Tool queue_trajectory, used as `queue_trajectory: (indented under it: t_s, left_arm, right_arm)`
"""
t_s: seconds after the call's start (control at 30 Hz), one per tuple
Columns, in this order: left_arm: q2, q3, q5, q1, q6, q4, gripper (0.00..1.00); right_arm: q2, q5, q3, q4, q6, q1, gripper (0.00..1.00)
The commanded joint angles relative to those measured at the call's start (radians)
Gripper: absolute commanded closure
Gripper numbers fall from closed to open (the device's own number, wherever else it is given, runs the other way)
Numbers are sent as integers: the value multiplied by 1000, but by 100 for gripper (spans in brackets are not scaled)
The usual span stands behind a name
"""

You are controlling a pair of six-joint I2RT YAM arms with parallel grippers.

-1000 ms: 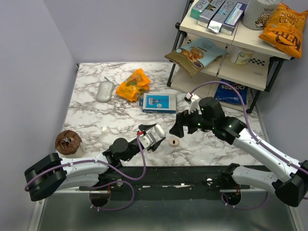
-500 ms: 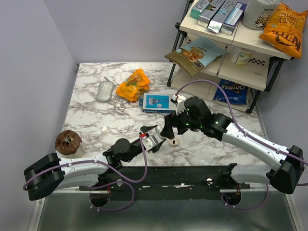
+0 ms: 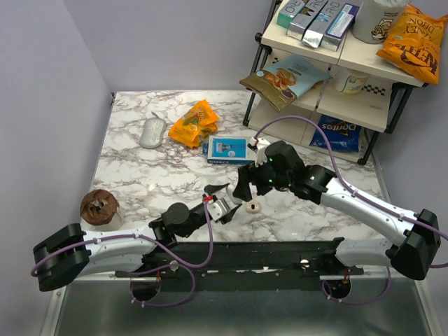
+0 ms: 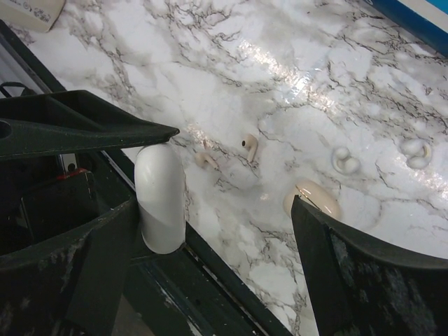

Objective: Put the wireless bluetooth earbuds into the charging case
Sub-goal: Open the charging case.

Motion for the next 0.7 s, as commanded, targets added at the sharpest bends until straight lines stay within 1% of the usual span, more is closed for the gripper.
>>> queue_trajectory:
  t_s: [0.0, 0.4, 0.43, 0.67]
  left_arm:
    - [-35, 7, -20, -11, 7, 20, 100]
    - [-58, -4, -38, -15, 9, 6, 100]
    - [-56, -4, -41, -15, 10, 7, 100]
    - [-56, -4, -49, -17, 12, 7, 100]
  right_arm:
    - [-35, 86, 1, -8, 9, 5, 3]
    - [-75, 151, -33, -39, 26, 5, 3]
    - [-84, 178, -33, -40, 31, 3, 3]
    - [-128, 185, -12, -52, 23, 2, 3]
